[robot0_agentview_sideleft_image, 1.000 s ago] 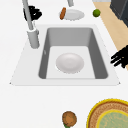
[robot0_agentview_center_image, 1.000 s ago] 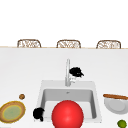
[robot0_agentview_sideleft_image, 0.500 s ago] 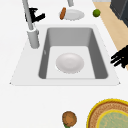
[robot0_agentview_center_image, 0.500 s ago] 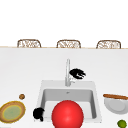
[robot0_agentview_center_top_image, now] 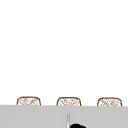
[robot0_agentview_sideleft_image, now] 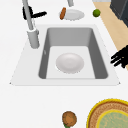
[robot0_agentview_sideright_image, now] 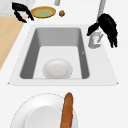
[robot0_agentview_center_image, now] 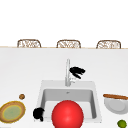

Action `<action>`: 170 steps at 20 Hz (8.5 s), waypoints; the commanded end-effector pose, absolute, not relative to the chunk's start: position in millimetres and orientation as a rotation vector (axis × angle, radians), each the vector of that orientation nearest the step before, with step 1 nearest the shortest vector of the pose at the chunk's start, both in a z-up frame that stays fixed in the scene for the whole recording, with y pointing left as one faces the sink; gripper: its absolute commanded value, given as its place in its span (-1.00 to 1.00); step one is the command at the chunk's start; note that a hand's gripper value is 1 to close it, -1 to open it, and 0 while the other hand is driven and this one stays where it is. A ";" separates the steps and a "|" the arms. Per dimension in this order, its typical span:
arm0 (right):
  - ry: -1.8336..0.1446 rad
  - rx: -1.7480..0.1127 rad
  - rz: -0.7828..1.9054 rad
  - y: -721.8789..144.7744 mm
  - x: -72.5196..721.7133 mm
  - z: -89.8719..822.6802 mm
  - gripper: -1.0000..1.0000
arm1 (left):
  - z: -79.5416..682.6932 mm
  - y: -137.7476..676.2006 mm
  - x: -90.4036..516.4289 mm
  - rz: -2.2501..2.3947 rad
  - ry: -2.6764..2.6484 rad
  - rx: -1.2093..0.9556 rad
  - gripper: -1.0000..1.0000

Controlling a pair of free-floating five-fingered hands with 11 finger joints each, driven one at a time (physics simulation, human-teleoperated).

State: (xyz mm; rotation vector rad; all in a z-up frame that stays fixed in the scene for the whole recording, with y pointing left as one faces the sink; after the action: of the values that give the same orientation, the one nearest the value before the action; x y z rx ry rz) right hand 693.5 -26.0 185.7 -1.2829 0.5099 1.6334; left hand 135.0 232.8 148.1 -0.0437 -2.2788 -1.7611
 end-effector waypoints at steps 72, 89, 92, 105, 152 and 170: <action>-0.314 -1.281 1.557 -8.8 652.4 228.7 1.00 | 148.1 232.8 135.0 -1.761 -2.279 -0.044 0.00; -0.223 -1.268 1.550 -7.6 647.8 236.1 -1.00 | 148.1 232.8 135.0 -1.761 -2.279 -0.044 0.00; -0.156 -1.240 1.542 -11.4 647.4 248.1 -1.00 | 148.1 232.8 135.0 -1.761 -2.279 -0.044 0.00; -0.123 -1.206 1.546 -21.2 635.1 272.4 -1.00 | 148.1 232.8 135.0 -1.761 -2.279 -0.044 0.00; -0.393 -1.109 1.478 -277.0 438.6 248.1 -1.00 | 148.1 232.8 135.0 -1.761 -2.279 -0.044 0.00; -0.486 -1.008 1.445 -376.0 362.2 204.2 -1.00 | 148.1 232.8 135.0 -1.761 -2.279 -0.044 0.00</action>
State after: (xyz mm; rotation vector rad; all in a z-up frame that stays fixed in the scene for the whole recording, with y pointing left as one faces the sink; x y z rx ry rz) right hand 371.1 -360.7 209.3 -1.0572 -0.4233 1.4716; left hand 135.0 232.8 148.1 -0.0437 -2.2788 -1.7611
